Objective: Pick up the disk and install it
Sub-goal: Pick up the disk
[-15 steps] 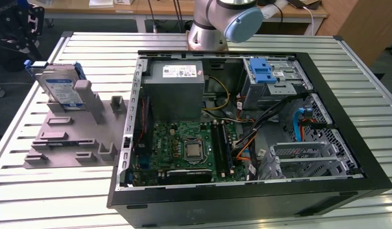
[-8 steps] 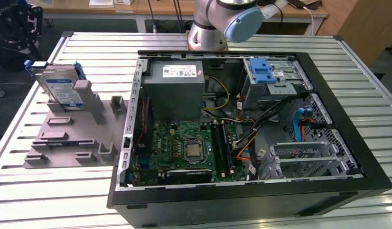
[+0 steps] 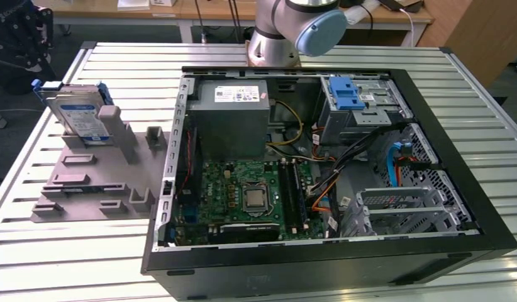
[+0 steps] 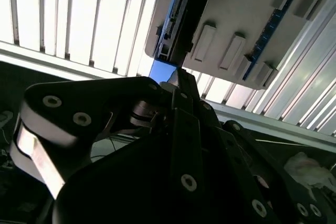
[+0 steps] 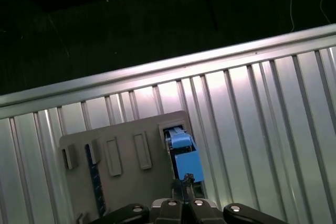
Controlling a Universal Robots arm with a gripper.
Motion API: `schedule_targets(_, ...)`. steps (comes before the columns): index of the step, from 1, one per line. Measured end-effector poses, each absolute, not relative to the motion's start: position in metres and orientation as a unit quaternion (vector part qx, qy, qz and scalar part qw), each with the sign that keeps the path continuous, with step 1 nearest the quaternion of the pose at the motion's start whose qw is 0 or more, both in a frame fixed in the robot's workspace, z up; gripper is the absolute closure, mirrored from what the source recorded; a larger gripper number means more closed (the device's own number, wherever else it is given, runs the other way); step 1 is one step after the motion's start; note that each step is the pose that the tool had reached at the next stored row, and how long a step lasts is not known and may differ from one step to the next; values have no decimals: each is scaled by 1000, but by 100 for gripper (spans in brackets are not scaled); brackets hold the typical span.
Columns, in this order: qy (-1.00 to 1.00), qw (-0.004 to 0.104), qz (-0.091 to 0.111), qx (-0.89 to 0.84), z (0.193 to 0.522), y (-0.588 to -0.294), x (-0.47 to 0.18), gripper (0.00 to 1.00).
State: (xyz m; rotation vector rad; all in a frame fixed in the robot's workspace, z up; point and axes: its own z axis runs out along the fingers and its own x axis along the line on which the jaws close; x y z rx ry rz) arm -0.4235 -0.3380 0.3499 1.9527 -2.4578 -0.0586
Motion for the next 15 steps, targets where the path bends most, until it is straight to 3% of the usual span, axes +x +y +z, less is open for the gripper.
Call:
schedule_targets(7, -780, -4, -13, 625, 349, -336, -429, 89)
schedule_targets(15, -743, -3, -13, 669, 346, -335, -430, 53)
